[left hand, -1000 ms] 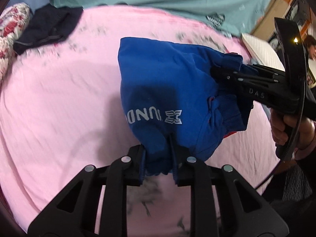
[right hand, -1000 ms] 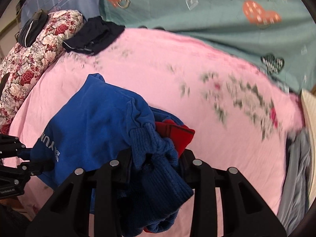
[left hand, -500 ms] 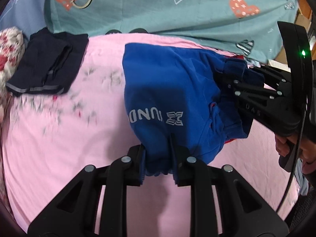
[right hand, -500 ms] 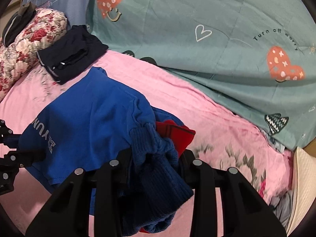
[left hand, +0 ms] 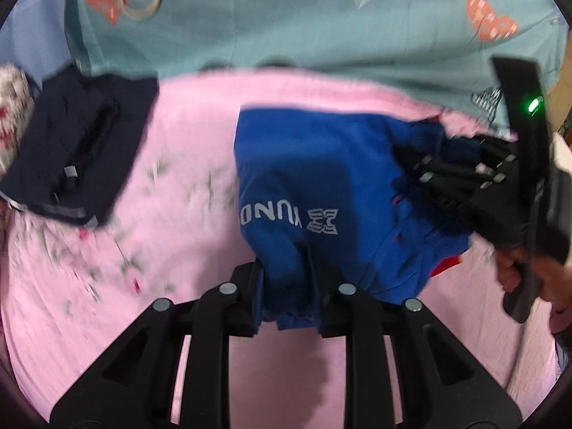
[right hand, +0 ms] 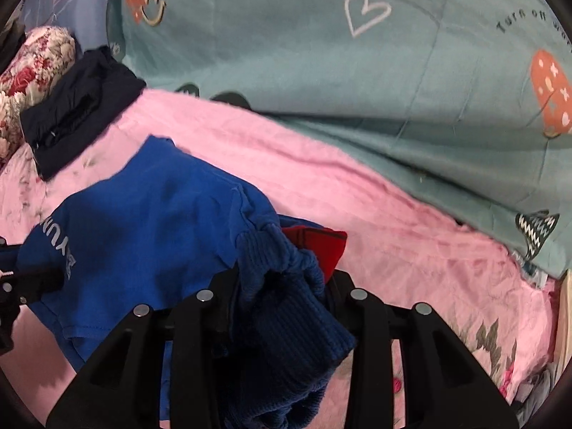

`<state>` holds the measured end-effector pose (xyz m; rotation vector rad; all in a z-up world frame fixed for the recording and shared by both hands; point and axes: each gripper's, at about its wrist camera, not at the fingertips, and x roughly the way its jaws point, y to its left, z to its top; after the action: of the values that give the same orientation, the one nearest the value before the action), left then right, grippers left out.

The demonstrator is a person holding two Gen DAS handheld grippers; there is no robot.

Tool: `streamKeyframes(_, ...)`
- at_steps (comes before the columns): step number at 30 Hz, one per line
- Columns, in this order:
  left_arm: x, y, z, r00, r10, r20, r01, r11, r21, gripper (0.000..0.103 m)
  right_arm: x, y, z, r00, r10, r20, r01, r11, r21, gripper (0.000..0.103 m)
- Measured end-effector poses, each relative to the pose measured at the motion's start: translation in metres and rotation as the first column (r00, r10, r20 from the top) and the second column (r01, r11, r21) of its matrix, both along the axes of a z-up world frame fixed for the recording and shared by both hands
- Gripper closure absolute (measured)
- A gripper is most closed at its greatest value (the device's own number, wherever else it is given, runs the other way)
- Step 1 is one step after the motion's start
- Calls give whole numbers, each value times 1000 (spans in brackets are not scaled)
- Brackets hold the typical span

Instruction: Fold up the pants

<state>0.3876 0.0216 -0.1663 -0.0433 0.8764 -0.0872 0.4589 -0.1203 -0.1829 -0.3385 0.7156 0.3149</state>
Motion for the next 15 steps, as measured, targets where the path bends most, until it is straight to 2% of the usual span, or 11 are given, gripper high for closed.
streamKeyframes(3,-5,-4,13,998,7,63,-7,1000,10,82,-7,1,15,997,-3,83,2,1000,19,68)
streamKeyframes(5,-5,-6,9,997,11,81,-14,999,32,82,-8,1,19,992,-11,122,8,1000,26,67)
streamKeyframes(7,7,-4,-12,999,30,12,-31,998,47,81,2,5,6,996,-1,89,2,1000,-10,65)
streamKeyframes(8,14,1,-25,998,54,-28,-52,997,54,79,9,8,-5,999,8,53,-6,999,-49,59)
streamKeyframes(9,17,5,-32,997,61,-39,-59,997,53,72,13,10,-12,999,8,43,-4,996,-84,51)
streamKeyframes(10,16,8,-32,997,64,-32,-62,997,56,66,14,12,-15,999,4,54,2,992,-123,50)
streamKeyframes(11,14,10,-29,997,79,-18,-77,994,82,51,13,12,-12,998,7,57,1,991,-132,47)
streamKeyframes(12,12,11,-23,996,91,0,-91,990,108,44,11,10,-6,998,4,56,3,992,-124,44)
streamKeyframes(13,7,15,-13,995,97,30,-100,987,124,42,7,3,6,999,-1,52,5,997,-82,43)
streamKeyframes(15,0,24,7,993,99,72,-106,989,106,37,-2,-10,25,999,-8,53,9,1000,-21,42)
